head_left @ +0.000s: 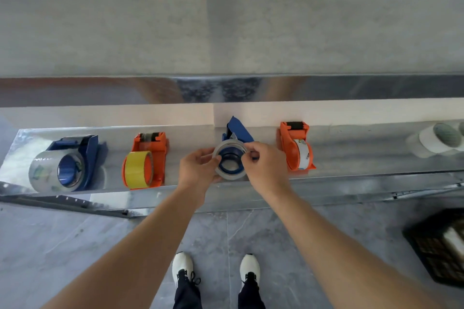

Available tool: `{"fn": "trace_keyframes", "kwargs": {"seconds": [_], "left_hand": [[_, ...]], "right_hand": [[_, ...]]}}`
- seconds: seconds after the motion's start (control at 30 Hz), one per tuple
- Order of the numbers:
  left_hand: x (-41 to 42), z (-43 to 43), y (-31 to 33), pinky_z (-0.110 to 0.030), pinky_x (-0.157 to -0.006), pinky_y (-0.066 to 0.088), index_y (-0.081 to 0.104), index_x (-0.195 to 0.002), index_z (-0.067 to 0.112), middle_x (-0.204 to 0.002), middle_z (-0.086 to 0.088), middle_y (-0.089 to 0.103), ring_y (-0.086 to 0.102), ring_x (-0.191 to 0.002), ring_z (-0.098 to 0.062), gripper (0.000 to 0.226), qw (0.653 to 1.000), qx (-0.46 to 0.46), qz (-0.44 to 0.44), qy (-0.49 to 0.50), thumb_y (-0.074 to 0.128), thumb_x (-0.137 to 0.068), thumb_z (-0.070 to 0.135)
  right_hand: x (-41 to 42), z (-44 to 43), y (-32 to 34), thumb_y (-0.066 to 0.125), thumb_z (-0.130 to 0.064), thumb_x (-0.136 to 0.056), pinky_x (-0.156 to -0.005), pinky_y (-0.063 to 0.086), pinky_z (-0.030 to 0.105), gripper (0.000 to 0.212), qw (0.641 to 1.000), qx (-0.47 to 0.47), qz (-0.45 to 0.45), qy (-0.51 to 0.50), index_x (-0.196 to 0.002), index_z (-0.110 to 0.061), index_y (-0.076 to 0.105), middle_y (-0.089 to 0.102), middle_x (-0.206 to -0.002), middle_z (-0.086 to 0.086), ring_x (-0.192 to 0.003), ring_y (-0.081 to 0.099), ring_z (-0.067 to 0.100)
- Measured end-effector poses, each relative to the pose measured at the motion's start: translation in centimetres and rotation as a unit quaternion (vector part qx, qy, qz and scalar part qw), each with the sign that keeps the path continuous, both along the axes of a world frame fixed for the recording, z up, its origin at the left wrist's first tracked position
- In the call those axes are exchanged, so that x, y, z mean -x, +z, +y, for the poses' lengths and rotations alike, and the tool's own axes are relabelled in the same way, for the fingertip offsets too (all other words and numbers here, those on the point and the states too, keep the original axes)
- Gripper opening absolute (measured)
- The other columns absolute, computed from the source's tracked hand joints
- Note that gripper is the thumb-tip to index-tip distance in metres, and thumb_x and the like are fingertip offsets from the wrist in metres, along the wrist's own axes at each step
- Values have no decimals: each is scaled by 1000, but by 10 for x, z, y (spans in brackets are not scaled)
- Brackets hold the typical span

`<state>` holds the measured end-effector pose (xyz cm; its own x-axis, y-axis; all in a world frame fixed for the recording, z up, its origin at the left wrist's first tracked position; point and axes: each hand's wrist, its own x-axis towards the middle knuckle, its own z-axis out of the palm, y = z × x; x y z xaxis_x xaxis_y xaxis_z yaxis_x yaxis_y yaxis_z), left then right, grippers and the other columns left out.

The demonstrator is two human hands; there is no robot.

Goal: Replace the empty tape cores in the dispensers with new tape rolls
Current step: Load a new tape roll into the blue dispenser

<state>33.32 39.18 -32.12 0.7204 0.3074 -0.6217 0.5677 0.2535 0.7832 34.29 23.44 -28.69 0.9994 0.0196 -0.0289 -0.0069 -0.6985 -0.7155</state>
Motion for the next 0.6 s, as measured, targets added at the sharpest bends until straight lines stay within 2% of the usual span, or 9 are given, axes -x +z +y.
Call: {"fn": "trace_keyframes", "kwargs": {"seconds": [0.17, 0.33, 0.47, 0.6], "left_hand": [[-4, -3, -10, -49, -80, 68, 73, -113, 9, -106, -9, 79, 79, -96, -27, 14, 1000, 4, 15, 1, 70, -101, 5], [-5, -2, -21, -46, -80, 68, 73, -113, 10, -105, -7, 80, 79, -93, -25, 13, 1000, 3, 20, 4, 70, -101, 8], [-6, -3, -24, -44, -79, 68, 74, -111, 11, -100, -4, 81, 80, -91, -23, 11, 1000, 3, 18, 5, 70, -101, 8], [-7, -4, -26, -45, -79, 68, 74, -111, 11, -102, -4, 81, 79, -92, -24, 11, 1000, -5, 22, 7, 69, -102, 9]], "right_hand": [[-4, 3, -8, 64, -21, -100, -76, 43, 3, 33, 1000, 23, 18, 6, -132, -15, 71, 77, -116, -1, -99, 71, 8], [-3, 9, -14, 61, -19, -100, -84, 58, 28, 34, 997, 66, 33, 34, -131, -14, 70, 78, -111, 5, -93, 73, 19], [-2, 14, -17, 60, -21, -99, -90, 61, 34, 37, 993, 99, 39, 45, -135, -15, 68, 77, -118, 7, -99, 73, 23], [-2, 18, -15, 59, -20, -99, -85, 61, 34, 30, 989, 132, 46, 48, -126, -16, 72, 77, -112, 7, -96, 72, 24]]}}
